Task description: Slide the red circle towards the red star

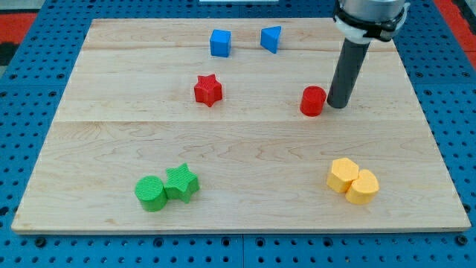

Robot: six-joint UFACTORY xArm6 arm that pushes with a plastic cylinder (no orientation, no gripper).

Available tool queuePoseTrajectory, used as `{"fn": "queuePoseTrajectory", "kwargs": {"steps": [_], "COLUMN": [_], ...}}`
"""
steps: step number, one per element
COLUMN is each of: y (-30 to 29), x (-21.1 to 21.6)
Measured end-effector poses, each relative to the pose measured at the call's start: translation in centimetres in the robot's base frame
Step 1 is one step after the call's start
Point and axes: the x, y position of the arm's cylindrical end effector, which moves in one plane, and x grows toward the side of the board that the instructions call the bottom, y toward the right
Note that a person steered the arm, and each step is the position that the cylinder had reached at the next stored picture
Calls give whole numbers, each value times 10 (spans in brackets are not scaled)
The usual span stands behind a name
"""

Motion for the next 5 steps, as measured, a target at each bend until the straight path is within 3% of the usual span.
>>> {"fn": "queuePoseTrajectory", "kwargs": {"steps": [1, 3, 5], "y": [-5, -22, -108], "x": [8, -29, -39]}}
